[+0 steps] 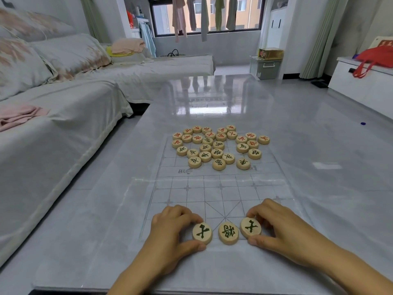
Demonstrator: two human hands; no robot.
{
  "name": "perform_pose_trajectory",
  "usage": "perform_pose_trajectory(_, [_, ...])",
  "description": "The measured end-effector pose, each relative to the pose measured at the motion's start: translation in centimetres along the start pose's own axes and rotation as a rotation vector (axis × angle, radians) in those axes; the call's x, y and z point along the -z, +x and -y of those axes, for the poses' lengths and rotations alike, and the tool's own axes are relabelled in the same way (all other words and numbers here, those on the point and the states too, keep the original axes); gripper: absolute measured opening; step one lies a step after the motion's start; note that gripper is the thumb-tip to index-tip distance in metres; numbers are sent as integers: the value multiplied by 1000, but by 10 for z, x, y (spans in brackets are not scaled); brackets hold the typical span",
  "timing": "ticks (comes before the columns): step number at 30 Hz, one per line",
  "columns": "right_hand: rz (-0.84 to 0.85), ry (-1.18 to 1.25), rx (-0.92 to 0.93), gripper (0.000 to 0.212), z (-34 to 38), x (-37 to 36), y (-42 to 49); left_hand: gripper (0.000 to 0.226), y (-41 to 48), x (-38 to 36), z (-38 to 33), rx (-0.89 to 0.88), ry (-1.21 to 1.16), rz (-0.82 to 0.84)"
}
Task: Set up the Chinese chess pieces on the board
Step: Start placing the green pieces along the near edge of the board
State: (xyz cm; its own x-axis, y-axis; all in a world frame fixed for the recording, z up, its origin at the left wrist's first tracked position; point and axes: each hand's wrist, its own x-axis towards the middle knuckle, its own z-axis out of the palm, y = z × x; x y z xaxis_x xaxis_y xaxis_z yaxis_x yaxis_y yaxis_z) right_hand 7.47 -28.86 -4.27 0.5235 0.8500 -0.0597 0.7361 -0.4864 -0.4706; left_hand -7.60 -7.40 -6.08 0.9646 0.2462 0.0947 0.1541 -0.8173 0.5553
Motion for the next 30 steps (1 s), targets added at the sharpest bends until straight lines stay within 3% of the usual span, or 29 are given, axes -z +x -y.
perform_pose_trajectory(13, [-30, -16, 0, 35, 2, -3, -3, 54, -2, -3, -7, 0, 20, 4])
perform_pose_trajectory(19, [-41, 15, -6, 37, 2, -3, -3, 63, -3, -2, -9, 2, 0, -14])
perform_pose_trajectory(26, [15, 48, -11, 43, 3, 4, -3, 88, -1, 3, -8, 35, 37, 77])
perform_pose_trajectory(30, [22, 64, -9, 40, 6, 8, -4, 92, 0, 6, -7, 47, 71, 116])
